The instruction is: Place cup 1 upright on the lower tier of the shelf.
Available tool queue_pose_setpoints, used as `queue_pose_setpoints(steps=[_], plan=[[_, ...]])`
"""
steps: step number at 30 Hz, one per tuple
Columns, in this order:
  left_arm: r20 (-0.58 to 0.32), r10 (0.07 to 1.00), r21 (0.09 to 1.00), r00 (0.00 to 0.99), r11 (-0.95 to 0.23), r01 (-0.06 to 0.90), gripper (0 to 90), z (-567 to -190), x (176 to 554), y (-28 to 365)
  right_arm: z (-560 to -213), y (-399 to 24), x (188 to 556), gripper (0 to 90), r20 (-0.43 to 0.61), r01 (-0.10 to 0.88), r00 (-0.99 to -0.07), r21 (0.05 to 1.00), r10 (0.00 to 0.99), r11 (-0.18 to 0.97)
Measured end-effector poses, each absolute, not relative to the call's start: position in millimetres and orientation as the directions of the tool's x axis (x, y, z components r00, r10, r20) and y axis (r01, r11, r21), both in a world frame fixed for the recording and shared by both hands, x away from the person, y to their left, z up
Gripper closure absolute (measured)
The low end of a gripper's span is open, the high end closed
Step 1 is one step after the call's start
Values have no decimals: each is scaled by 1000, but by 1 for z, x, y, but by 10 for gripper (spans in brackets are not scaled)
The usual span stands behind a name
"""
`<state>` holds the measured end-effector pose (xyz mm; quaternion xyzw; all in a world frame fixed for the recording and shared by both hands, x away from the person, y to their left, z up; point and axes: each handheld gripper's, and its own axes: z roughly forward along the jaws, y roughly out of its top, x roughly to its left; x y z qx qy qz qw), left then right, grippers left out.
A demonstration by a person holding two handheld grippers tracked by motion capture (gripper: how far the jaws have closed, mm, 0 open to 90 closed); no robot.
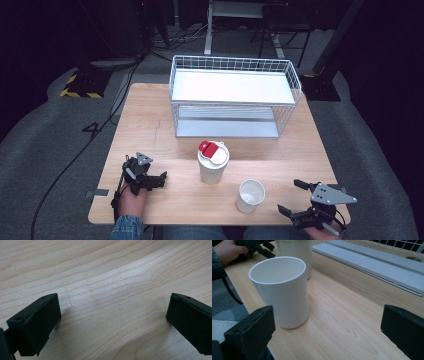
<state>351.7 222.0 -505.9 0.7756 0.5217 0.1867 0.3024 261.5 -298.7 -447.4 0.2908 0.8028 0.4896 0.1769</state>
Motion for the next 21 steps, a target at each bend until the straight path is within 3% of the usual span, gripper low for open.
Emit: queue_pose_setpoints(steps=[21], plan=[[-29, 930, 665, 365, -255, 702, 2, -506, 350, 222, -462, -248, 269, 0, 57, 277, -860, 887, 508, 369]])
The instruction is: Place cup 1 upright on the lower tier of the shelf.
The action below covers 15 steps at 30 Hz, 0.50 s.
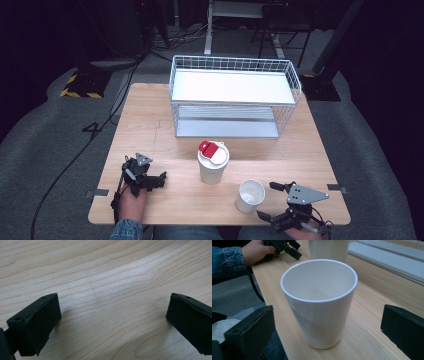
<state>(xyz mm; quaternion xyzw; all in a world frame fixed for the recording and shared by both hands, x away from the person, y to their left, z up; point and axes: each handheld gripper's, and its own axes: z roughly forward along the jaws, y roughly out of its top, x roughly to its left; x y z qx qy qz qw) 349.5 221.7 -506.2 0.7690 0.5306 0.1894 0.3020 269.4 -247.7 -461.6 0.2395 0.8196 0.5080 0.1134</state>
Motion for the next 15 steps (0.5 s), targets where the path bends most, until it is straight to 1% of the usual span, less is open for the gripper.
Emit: queue_pose_setpoints(steps=[12, 15], plan=[[-30, 931, 666, 365, -254, 702, 2, -506, 350, 222, -477, -228, 282, 0, 106, 316, -868, 871, 485, 376], [-29, 931, 665, 365, -255, 702, 2, -506, 350, 222, -479, -223, 284, 0, 97, 312, -872, 866, 480, 391]])
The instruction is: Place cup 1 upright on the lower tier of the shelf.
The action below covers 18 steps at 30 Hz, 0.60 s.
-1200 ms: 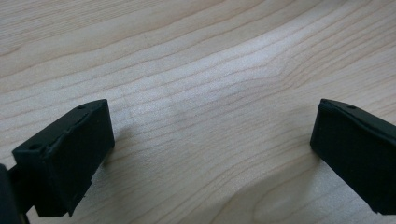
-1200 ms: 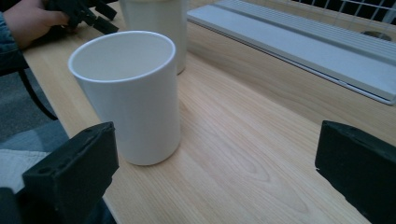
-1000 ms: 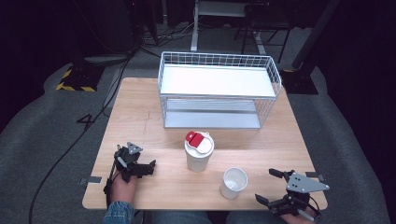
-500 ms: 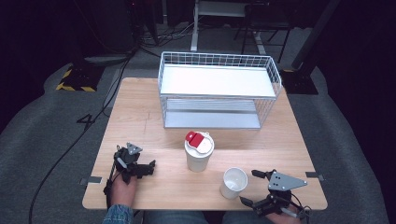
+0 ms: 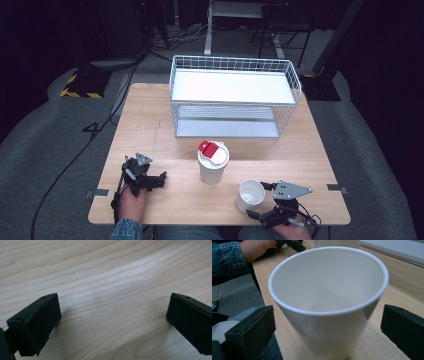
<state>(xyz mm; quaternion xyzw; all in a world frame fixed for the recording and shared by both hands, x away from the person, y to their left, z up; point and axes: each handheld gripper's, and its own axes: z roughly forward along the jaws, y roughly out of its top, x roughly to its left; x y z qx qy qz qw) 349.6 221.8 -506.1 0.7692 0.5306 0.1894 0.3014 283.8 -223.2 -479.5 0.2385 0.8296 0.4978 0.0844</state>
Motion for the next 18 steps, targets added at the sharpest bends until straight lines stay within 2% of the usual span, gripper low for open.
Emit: queue_pose_setpoints(steps=[10, 18], plan=[[-30, 931, 666, 365, -254, 702, 2, -506, 350, 222, -488, -211, 288, 20, 91, 322, -876, 842, 473, 433], [-28, 930, 665, 366, -255, 701, 2, -506, 350, 222, -493, -211, 291, 139, 109, 332, -881, 836, 461, 436]])
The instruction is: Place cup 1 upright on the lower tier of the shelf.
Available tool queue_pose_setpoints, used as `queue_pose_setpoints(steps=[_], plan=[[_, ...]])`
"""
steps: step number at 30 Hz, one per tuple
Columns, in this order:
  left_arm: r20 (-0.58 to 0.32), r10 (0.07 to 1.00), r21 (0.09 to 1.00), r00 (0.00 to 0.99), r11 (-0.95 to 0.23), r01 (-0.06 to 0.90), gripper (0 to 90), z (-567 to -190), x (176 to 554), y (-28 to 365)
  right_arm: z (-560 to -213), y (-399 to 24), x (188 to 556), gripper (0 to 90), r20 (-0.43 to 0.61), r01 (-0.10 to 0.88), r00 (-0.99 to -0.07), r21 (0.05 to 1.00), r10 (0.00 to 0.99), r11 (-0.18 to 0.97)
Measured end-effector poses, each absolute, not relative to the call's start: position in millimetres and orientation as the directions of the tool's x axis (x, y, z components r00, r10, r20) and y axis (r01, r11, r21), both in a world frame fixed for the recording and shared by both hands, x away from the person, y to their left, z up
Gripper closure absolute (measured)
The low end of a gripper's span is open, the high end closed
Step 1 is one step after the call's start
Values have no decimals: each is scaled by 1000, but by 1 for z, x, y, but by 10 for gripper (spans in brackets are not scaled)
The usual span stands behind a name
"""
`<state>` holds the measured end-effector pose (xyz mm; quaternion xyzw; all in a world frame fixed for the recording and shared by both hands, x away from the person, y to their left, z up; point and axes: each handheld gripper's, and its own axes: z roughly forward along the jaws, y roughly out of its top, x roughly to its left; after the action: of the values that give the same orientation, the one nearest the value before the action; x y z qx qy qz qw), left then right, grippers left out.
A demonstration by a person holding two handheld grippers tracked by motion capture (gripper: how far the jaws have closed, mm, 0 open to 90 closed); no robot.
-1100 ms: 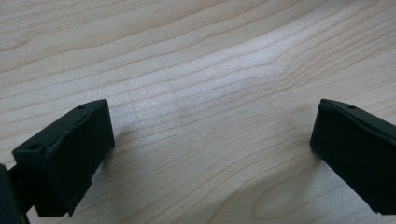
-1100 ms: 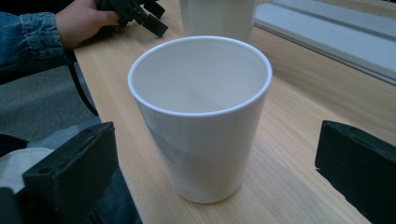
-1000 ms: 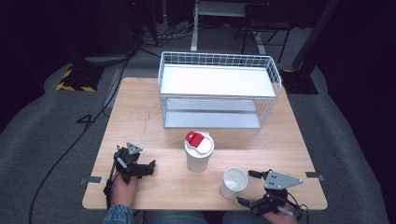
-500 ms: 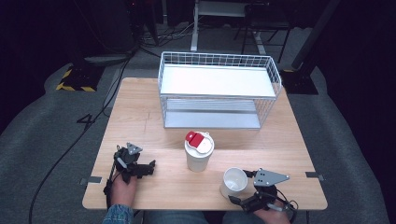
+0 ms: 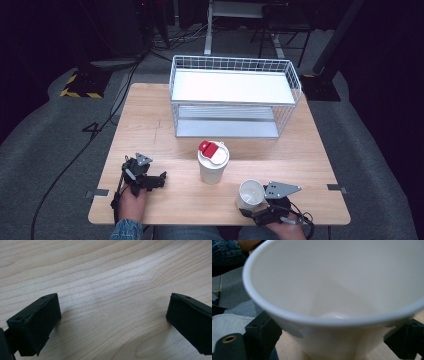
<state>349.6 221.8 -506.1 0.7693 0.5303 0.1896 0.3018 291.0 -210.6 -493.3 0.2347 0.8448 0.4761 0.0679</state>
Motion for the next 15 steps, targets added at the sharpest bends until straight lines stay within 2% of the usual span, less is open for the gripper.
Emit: queue_pose_setpoints(steps=[7, 15], plan=[[-29, 930, 666, 365, -255, 701, 2, -506, 350, 222, -495, -213, 293, 175, 140, 363, -870, 831, 472, 421], [-28, 930, 665, 366, -256, 702, 2, -506, 350, 222, -492, -215, 291, 217, 101, 332, -873, 840, 478, 430]])
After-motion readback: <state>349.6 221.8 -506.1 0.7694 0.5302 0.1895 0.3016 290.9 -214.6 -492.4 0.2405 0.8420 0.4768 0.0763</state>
